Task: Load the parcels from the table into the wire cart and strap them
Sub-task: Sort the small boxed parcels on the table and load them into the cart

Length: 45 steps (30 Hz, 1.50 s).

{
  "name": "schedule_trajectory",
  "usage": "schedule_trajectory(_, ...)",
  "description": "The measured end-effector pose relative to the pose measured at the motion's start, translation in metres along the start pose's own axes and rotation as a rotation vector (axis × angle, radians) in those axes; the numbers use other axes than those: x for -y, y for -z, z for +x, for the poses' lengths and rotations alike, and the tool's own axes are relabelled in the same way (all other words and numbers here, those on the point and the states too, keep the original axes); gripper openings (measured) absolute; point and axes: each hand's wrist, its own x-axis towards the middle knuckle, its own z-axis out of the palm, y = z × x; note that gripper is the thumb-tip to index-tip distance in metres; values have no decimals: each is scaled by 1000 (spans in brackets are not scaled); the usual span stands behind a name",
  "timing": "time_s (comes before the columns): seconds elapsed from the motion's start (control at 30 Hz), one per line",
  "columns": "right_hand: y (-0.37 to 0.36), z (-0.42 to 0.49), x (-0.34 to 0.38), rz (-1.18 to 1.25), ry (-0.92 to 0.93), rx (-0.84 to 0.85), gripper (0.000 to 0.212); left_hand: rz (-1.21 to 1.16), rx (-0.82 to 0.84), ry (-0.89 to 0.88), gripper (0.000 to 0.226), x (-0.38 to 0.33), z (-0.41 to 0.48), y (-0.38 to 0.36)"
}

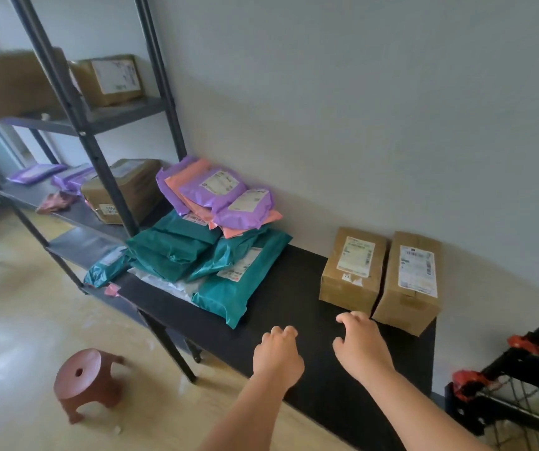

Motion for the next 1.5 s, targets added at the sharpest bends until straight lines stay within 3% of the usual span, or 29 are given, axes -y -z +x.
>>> schedule_trajectory(0.2, 26, 74, 12, 54, 42, -157, 52, -80, -16, -10, 57, -27, 70, 24)
schedule_trajectory(0.47, 26, 121, 9, 61, -55, -129, 46, -287, -9, 6, 49, -46, 138, 34)
schedule_trajectory(0.8, 17, 158, 2, 49, -166, -93, 49, -282, 85, -70, 57, -74, 206, 37)
schedule_trajectory(1.07, 11, 172, -3, 59, -258, -140, 49, -263, 164, -100, 48, -82, 231, 24)
schedule_trajectory(1.5, -3, 174, 0, 48, -294, -142, 61, -430, 155, 40, 49, -71, 236, 22)
